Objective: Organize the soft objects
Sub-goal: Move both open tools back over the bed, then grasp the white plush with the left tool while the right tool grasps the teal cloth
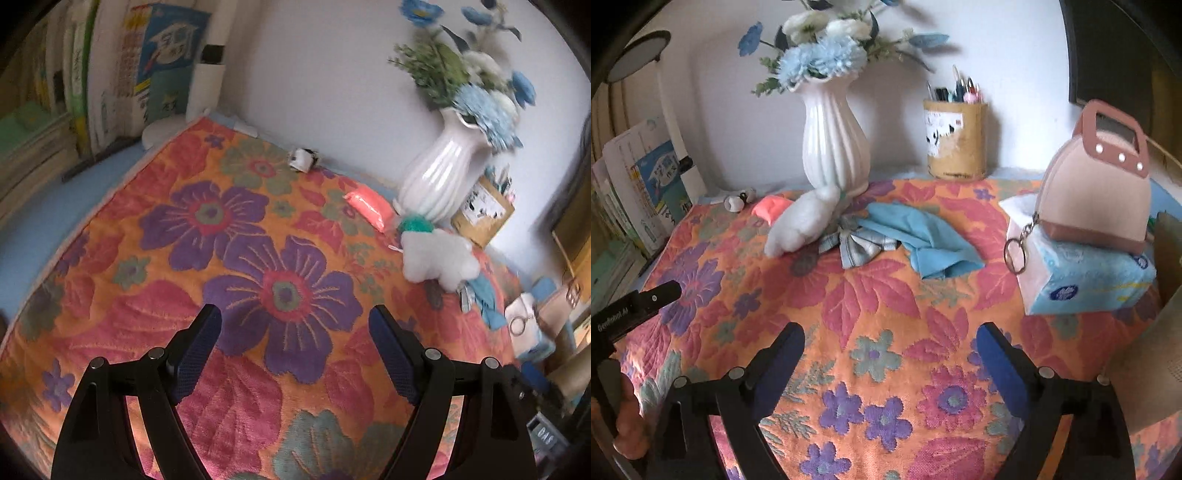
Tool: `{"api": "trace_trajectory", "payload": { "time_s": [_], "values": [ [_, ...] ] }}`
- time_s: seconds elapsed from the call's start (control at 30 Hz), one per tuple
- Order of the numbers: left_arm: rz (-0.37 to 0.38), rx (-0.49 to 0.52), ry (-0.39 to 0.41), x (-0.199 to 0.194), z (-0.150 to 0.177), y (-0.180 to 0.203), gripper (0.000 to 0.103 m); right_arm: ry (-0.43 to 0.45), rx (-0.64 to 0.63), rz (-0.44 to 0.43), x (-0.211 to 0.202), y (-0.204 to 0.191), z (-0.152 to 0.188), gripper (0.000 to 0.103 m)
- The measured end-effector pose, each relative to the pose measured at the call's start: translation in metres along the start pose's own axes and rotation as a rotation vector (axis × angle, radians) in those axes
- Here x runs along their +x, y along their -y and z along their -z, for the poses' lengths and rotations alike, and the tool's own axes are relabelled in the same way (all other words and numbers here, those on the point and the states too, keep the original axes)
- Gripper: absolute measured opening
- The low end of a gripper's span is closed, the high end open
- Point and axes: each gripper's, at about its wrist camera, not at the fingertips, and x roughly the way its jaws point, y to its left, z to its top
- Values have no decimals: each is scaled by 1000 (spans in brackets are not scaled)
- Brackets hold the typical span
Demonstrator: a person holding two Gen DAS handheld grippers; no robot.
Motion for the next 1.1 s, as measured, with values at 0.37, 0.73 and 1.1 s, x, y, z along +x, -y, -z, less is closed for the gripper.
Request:
{"api": "trace_trajectory", "payload": {
  "time_s": [0.37, 0.73, 1.1],
  "values": [
    [-116, 208, -17, -3, 9, 38, 82, 24, 39, -33, -4, 8, 0, 94],
    [131, 366, 4, -30, -46, 138, 103, -55, -75, 111, 14, -5, -87, 93],
    [180, 332, -185, 96, -56, 150, 102, -157, -89, 100, 110, 12, -99, 69]
  ]
}}
